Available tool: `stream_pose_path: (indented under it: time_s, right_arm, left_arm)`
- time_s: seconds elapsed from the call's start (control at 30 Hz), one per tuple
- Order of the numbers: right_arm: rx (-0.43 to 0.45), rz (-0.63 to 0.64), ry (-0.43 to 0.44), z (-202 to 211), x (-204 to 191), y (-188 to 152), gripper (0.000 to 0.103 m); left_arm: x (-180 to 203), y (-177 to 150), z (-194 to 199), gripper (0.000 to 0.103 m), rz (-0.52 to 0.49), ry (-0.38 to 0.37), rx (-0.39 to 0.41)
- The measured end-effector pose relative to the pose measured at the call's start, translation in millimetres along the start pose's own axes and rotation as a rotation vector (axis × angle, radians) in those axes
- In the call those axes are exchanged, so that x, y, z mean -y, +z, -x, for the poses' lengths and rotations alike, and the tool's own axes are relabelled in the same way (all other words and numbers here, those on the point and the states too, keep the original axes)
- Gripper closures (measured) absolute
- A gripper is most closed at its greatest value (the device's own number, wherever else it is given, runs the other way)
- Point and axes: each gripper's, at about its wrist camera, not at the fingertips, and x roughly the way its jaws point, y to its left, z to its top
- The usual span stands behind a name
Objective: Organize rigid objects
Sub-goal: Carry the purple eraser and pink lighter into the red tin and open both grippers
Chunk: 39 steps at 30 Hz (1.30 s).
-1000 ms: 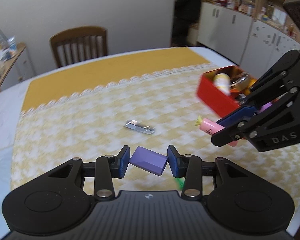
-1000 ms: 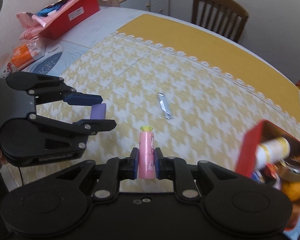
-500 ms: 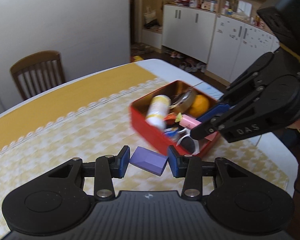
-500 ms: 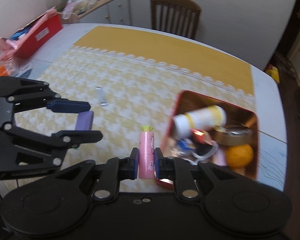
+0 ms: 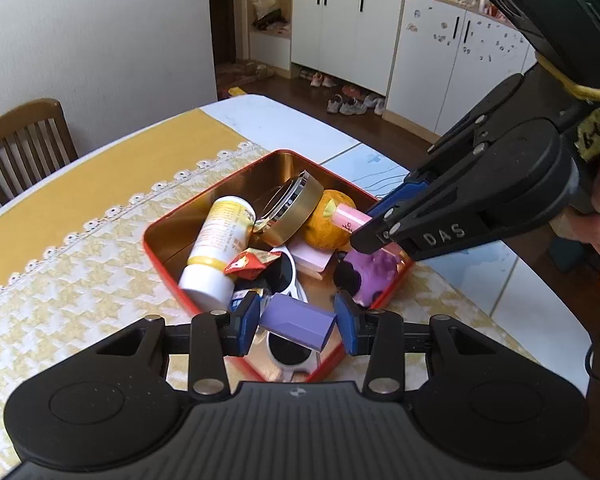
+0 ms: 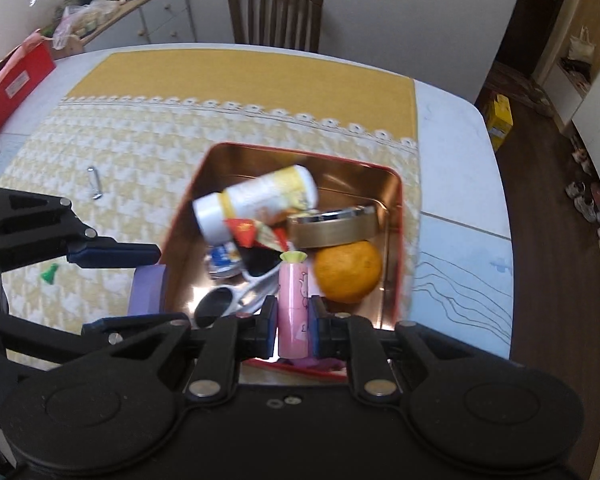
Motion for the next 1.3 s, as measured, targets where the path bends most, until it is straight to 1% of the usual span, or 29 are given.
stream_pose_path:
  time_s: [0.07, 0.17, 0.23, 0.63, 0.77, 0.93, 1.2, 1.27, 1.3]
  right_arm:
    - [-0.013, -0.003, 0.004, -7.5, 6.1, 0.6, 0.089]
    - [-0.036, 0.016, -0.004, -16.4, 9.9, -0.2, 0.089]
    - [-0.040, 0.016, 0.010, -19.3, 13.1, -0.4, 0.089]
    - [-0.072, 0.055, 0.042, -34.0, 17.1, 2.8, 0.089]
    - [-0.079, 0.054, 0.057, -37.7, 18.2, 4.0, 0.088]
    - [-0.081, 0.043, 0.059, -39.3, 19.5, 4.6, 0.083]
    - [-0.070, 0.043, 0.073, -34.8, 16.5, 6.6, 0.078]
    - [-0.064, 0.041, 0.076, -32.4, 16.1, 6.5, 0.077]
    - [-0.062, 0.038, 0.079, -31.1, 16.3, 6.5, 0.075]
  left_arm:
    - [0.4, 4.9, -9.8, 0.063, -0.009, 0.033, -0.001]
    - [-3.2, 9.9, -24.5, 0.063, 0.021, 0.042, -0.025]
    - [-3.4, 11.7, -32.9, 0.063, 0.028, 0.052, -0.037]
    - [-5.5, 13.6, -69.1, 0.063, 0.054, 0.054, -0.105]
    - [-5.9, 14.4, -73.1, 0.063, 0.050, 0.063, -0.102]
    - [-6.9, 14.4, -72.4, 0.062, 0.066, 0.068, -0.104]
    - [-8.3, 14.5, -65.1, 0.062, 0.087, 0.057, -0.090]
    - [-9.4, 14.0, -61.6, 0.061, 0.095, 0.049, -0.088]
    - [-9.7, 13.5, -59.6, 0.059, 0.097, 0.045, -0.085]
